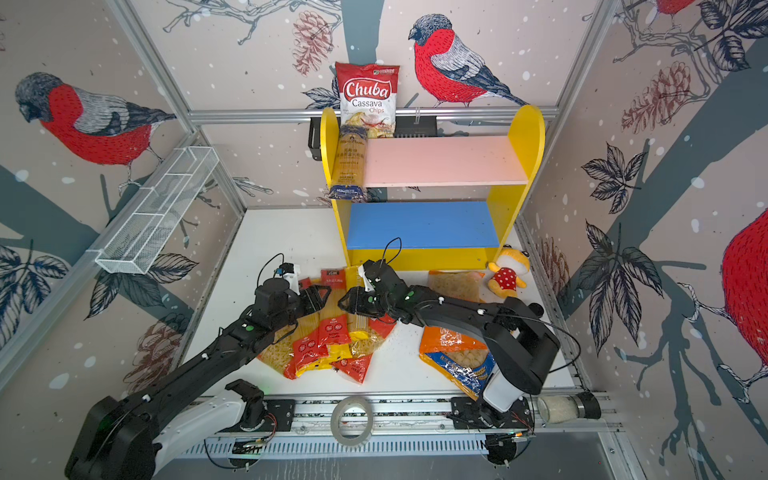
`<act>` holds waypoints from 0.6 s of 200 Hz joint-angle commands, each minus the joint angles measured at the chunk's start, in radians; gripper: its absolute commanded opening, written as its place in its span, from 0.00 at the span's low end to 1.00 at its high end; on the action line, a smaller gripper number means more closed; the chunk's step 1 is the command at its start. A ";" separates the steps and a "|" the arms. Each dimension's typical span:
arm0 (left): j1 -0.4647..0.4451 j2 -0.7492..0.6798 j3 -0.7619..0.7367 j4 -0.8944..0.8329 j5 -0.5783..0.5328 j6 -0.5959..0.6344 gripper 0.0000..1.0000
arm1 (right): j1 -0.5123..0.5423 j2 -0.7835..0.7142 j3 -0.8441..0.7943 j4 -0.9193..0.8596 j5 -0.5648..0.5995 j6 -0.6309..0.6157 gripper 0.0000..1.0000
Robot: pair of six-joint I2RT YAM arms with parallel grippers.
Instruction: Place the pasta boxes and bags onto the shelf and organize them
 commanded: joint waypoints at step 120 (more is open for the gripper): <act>-0.038 -0.003 -0.083 0.049 -0.033 -0.061 0.20 | 0.019 0.241 0.078 0.116 -0.263 0.093 0.58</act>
